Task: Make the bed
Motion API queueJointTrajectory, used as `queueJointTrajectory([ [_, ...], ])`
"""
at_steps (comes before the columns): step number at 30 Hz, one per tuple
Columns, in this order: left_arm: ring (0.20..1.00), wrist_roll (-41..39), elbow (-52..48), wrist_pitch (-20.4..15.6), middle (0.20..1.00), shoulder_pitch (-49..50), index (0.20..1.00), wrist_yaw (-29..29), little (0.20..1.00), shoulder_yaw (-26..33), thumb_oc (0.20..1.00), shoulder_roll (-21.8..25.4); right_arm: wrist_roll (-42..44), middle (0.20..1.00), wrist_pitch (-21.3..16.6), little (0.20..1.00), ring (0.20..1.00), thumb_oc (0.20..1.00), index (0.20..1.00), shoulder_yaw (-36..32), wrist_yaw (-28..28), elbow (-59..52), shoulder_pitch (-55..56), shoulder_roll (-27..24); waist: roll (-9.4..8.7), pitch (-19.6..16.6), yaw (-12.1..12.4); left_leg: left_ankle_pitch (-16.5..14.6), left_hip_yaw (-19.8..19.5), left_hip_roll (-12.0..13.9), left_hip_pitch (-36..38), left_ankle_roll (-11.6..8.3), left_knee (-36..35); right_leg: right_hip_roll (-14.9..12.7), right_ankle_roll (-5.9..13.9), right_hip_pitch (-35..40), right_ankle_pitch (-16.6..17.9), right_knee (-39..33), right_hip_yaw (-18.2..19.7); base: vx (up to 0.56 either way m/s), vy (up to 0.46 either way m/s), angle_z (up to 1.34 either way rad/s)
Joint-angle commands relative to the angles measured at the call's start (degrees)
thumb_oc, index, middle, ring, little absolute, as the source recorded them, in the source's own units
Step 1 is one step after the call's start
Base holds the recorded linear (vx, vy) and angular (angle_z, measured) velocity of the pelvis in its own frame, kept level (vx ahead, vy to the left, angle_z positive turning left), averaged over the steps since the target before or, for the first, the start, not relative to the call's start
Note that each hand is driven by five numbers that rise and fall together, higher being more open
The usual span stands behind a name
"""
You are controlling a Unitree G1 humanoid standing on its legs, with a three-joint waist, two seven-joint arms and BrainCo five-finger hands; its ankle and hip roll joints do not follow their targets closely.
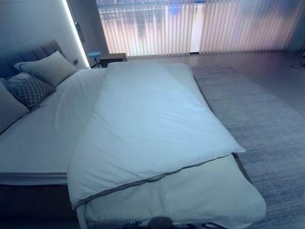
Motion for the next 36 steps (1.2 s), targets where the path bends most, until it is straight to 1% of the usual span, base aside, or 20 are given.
queueJointTrajectory([
  [1,1.000,-1.9,4.9,-1.1,1.000,-3.0,1.000,-0.4,1.000,0.0,1.000,-2.1,2.3,1.000,-1.9,1.000,1.000,1.000,1.000,1.4,-0.5,3.5,-1.3,1.8,-3.91,-0.8,-1.6,-0.1,2.9,-0.3,-2.0,1.23,-0.4,-4.5,7.28,1.4,-1.7,0.3,2.6,0.01,-0.008,-0.09],
  [4,1.000,-4.0,5.0,-1.2,1.000,-3.2,1.000,0.3,1.000,1.0,1.000,-2.4,2.8,1.000,-2.1,1.000,1.000,1.000,1.000,1.1,-0.7,3.7,-1.0,1.7,-3.84,-0.8,-2.0,-0.2,3.1,-0.2,-2.1,1.17,-0.4,-4.4,7.18,1.4,-1.8,0.3,2.8,0.00,-0.018,-0.08],
  [6,1.000,-10.9,3.9,-2.2,1.000,-3.3,1.000,0.9,1.000,3.9,1.000,-2.7,3.8,1.000,-2.7,1.000,1.000,1.000,1.000,1.0,-0.8,3.1,-0.3,1.7,-3.89,-0.5,-2.5,0.0,3.2,-0.1,-2.2,1.00,-0.4,-4.2,7.05,1.3,-1.9,0.3,3.0,-0.01,-0.022,-0.12],
  [7,1.000,-10.9,3.9,-2.2,1.000,-3.3,1.000,0.9,1.000,3.9,1.000,-2.7,3.8,1.000,-2.7,1.000,1.000,1.000,1.000,1.0,-0.8,3.1,-0.3,1.7,-3.89,-0.5,-2.5,0.0,3.2,-0.1,-2.2,1.00,-0.4,-4.2,7.05,1.3,-1.9,0.3,3.0,-0.01,-0.018,-0.05],
  [8,1.000,-13.9,3.2,-2.7,1.000,-3.5,1.000,1.8,1.000,5.0,1.000,-2.7,4.5,1.000,-2.8,1.000,1.000,1.000,1.000,1.0,-0.8,2.8,-0.2,1.6,-3.97,-0.3,-2.6,0.1,3.2,-0.1,-2.3,0.92,-0.4,-4.1,6.97,1.2,-1.8,0.3,3.1,-0.04,-0.031,-0.01],
  [9,1.000,-21.3,1.2,-3.5,1.000,-4.1,1.000,1.9,1.000,7.2,1.000,-2.7,6.0,1.000,-3.1,1.000,1.000,1.000,1.000,1.3,-1.0,1.3,-0.1,1.5,-4.08,0.7,-2.8,0.3,3.3,0.0,-2.7,0.74,-0.4,-3.9,6.89,0.8,-1.7,0.3,3.0,-0.04,-0.031,0.00],
  [10,1.000,-21.3,1.2,-3.5,1.000,-4.1,1.000,1.9,1.000,7.2,1.000,-2.7,6.0,1.000,-3.1,1.000,1.000,1.000,1.000,1.3,-1.0,1.3,-0.1,1.5,-4.08,0.7,-2.8,0.3,3.3,0.0,-2.7,0.74,-0.4,-3.9,6.89,0.8,-1.7,0.3,3.0,-0.10,-0.043,-0.01],
  [11,1.000,-27.1,-0.7,-4.0,1.000,-5.3,1.000,2.5,1.000,8.7,1.000,-2.6,8.0,1.000,-3.2,1.000,1.000,1.000,1.000,2.0,-0.9,-0.9,-0.2,1.2,-4.25,2.2,-3.2,0.7,3.3,0.1,-3.5,0.65,-0.4,-3.7,6.73,-0.1,-1.4,0.3,3.0,-0.11,-0.030,-0.01],
  [15,1.000,-40.8,-5.4,-5.5,1.000,-11.1,1.000,5.6,1.000,12.0,1.000,-2.4,13.1,1.000,-3.0,1.000,1.000,1.000,1.000,3.4,-0.4,-5.7,-2.0,-0.1,-4.90,7.2,-3.9,2.5,3.0,0.0,-6.6,0.46,-0.4,-3.3,6.30,-2.9,-0.1,0.3,2.7,-0.15,-0.030,-0.03],
  [16,1.000,-40.8,-5.4,-5.5,1.000,-11.1,1.000,5.6,1.000,12.0,1.000,-2.4,13.1,1.000,-3.0,1.000,1.000,1.000,1.000,3.4,-0.4,-5.7,-2.0,-0.1,-4.90,7.2,-4.0,2.5,2.9,0.0,-6.6,0.46,-0.4,-3.3,6.30,-2.9,-0.1,0.3,2.7,-0.17,-0.017,-0.03],
  [17,1.000,-45.6,-8.0,-6.5,1.000,-14.3,1.000,7.2,1.000,12.9,1.000,-2.2,14.8,1.000,-3.0,1.000,1.000,1.000,1.000,4.2,-0.9,-7.8,-3.4,-0.8,-5.21,9.8,-4.1,3.4,2.9,0.1,-8.5,0.40,-0.4,-3.3,6.25,-5.4,0.0,1.9,2.4,-0.11,-0.006,-0.01],
  [18,1.000,-45.6,-8.0,-6.5,1.000,-14.3,1.000,7.2,1.000,12.9,1.000,-2.2,14.8,1.000,-3.0,1.000,1.000,1.000,1.000,4.2,-0.9,-7.8,-3.4,-0.8,-5.21,9.8,-4.1,3.4,2.9,0.1,-8.5,0.40,-0.4,-3.3,6.25,-5.4,0.0,1.9,2.4,-0.23,0.016,0.00],
  [20,1.000,-54.1,-15.0,-8.9,1.000,-19.2,1.000,8.5,1.000,15.4,1.000,-1.8,17.4,1.000,-2.3,1.000,1.000,1.000,1.000,5.3,0.1,-11.7,-5.3,-2.0,-5.73,14.5,-4.3,3.5,2.6,-0.2,-14.0,0.59,3.7,-3.9,6.17,-11.4,-0.7,7.3,2.6,-0.23,0.028,-0.04],
  [21,1.000,-54.1,-15.0,-8.9,1.000,-19.2,1.000,8.5,1.000,15.4,1.000,-1.8,17.4,1.000,-2.3,1.000,1.000,1.000,1.000,5.3,0.1,-11.7,-5.3,-2.0,-5.72,14.5,-4.3,3.4,2.6,-0.2,-14.1,0.59,3.8,-3.9,6.17,-11.5,-0.7,7.3,2.6,-0.29,0.003,-0.08],
  [22,1.000,-58.0,-18.4,-10.3,1.000,-22.9,1.000,9.3,1.000,16.7,1.000,-1.6,18.2,1.000,-2.2,1.000,1.000,1.000,1.000,6.1,0.2,-13.8,-6.9,-2.9,-6.22,17.2,-4.4,2.6,1.8,-0.8,-20.1,0.57,9.6,-4.3,6.04,-16.2,-1.2,11.3,2.2,-0.22,0.007,-0.01],
  [26,1.000,-64.5,-22.9,-12.1,1.000,-26.8,1.000,8.0,1.000,20.1,1.000,-1.1,20.1,1.000,-2.1,1.000,1.000,1.000,1.000,5.7,0.3,-18.2,-7.6,-3.5,-6.31,18.5,-5.0,1.9,1.5,-1.0,-26.8,0.58,14.5,-5.1,6.30,-22.7,-2.6,17.2,1.8,-0.13,0.026,0.19],
  [27,1.000,-66.8,-23.3,-12.3,1.000,-28.8,1.000,6.8,1.000,22.3,1.000,-0.4,21.4,1.000,-1.9,1.000,1.000,1.000,1.000,5.3,0.4,-20.5,-7.7,-3.8,-6.51,18.3,-5.4,1.0,1.8,-0.7,-31.5,0.39,18.0,-6.0,6.48,-27.0,-3.5,20.4,1.5,-0.12,0.032,0.05],
  [29,1.000,-69.3,-24.2,-12.5,1.000,-30.4,1.000,5.9,1.000,23.3,1.000,-0.2,22.0,1.000,-1.7,1.000,1.000,1.000,1.000,5.6,0.5,-22.5,-7.9,-3.7,-6.66,18.8,-5.5,0.4,1.8,-0.6,-34.2,0.34,20.4,-6.5,6.55,-30.3,-3.7,23.3,1.5,-0.10,0.042,0.04],
  [34,1.000,-74.2,-22.5,-12.5,1.000,-34.9,1.000,5.5,1.000,25.4,1.000,1.5,24.9,1.000,-1.9,1.000,1.000,1.000,1.000,5.5,-1.2,-26.1,-8.4,-3.4,-7.24,18.8,-6.0,-1.2,2.2,-0.1,-42.3,0.11,26.8,-7.8,6.72,-38.5,-4.9,29.6,2.0,-0.08,0.037,0.04],
  [36,1.000,-75.4,-20.7,-12.2,1.000,-36.8,1.000,6.6,1.000,25.8,1.000,2.2,26.5,1.000,-1.9,1.000,1.000,1.000,1.000,5.7,-1.7,-27.4,-8.5,-3.1,-7.34,18.9,-6.3,-1.5,2.4,0.1,-44.3,0.12,27.7,-8.0,6.87,-40.4,-4.7,30.0,2.0,-0.05,0.035,0.01],
])
